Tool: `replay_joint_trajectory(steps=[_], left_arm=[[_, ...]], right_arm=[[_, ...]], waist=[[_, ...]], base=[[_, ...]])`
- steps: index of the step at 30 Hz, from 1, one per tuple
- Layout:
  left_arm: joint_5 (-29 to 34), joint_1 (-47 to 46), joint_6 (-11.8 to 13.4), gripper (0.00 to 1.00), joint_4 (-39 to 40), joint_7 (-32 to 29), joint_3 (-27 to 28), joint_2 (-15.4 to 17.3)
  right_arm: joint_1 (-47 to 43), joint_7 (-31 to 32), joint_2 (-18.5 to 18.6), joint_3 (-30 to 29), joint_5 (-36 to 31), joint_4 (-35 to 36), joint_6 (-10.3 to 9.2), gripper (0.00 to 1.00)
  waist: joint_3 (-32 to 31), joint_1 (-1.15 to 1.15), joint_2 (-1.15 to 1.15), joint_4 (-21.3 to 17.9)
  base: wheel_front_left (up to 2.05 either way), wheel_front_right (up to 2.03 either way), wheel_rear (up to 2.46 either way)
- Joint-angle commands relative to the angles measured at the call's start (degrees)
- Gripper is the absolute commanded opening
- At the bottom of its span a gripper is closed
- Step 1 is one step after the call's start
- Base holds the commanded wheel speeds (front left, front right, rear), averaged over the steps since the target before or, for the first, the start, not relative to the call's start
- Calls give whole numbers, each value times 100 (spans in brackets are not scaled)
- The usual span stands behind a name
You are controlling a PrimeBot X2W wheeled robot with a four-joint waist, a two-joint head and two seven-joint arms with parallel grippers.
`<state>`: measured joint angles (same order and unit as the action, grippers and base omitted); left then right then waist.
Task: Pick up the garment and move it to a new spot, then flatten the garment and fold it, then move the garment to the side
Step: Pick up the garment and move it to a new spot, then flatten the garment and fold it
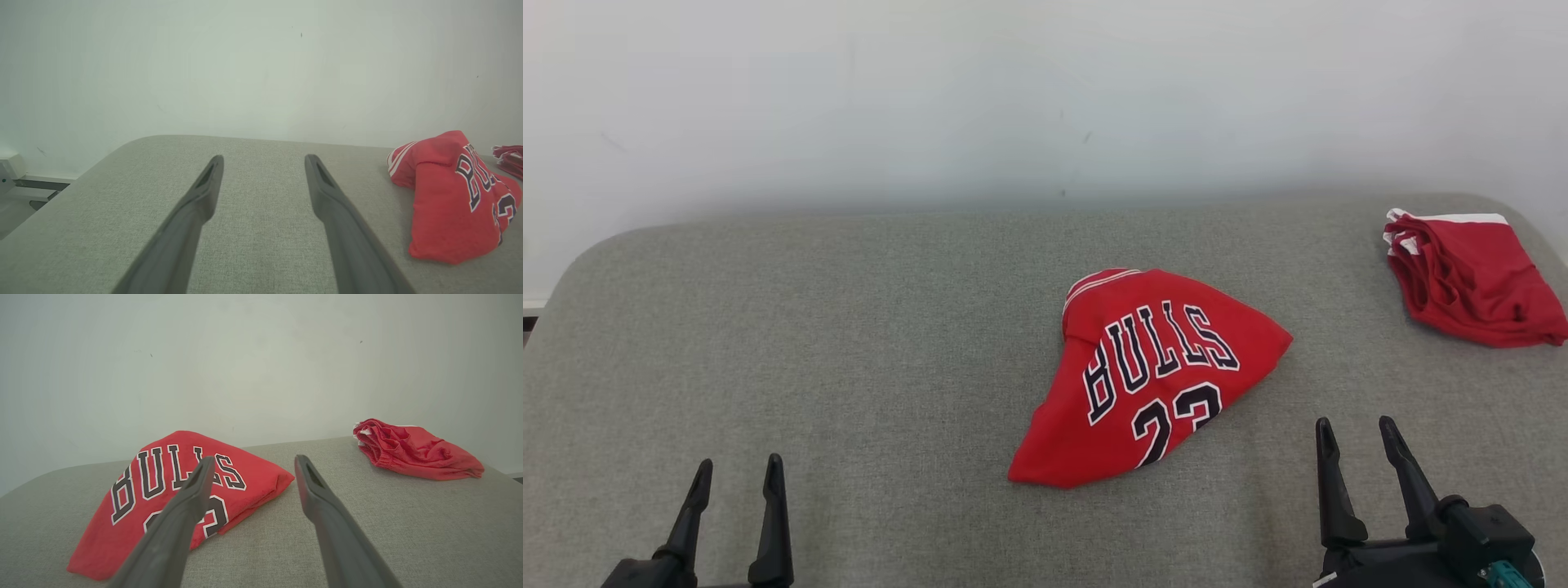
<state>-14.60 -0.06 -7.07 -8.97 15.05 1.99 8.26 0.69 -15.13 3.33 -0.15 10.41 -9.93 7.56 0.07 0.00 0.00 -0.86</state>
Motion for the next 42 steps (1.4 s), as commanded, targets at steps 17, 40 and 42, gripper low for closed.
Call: replay_joint_trajectory(steps=[17,40,42], left_arm=[[126,53,-35,100,-104,17,19,19],[108,-171,-43,100,-185,17,-64,48],[92,-306,-42,100,-154,17,-105,37]], right_arm=[[18,0,-8,7,-16,-57,-16,100],[60,1,3,89,13,-94,-17,100],[70,1,15,96,28,-103,-17,100]], waist=[[-21,0,0,42],[7,0,0,-122],[29,0,0,-170]], base=[[0,0,0],[0,0,0],[0,0,0]])
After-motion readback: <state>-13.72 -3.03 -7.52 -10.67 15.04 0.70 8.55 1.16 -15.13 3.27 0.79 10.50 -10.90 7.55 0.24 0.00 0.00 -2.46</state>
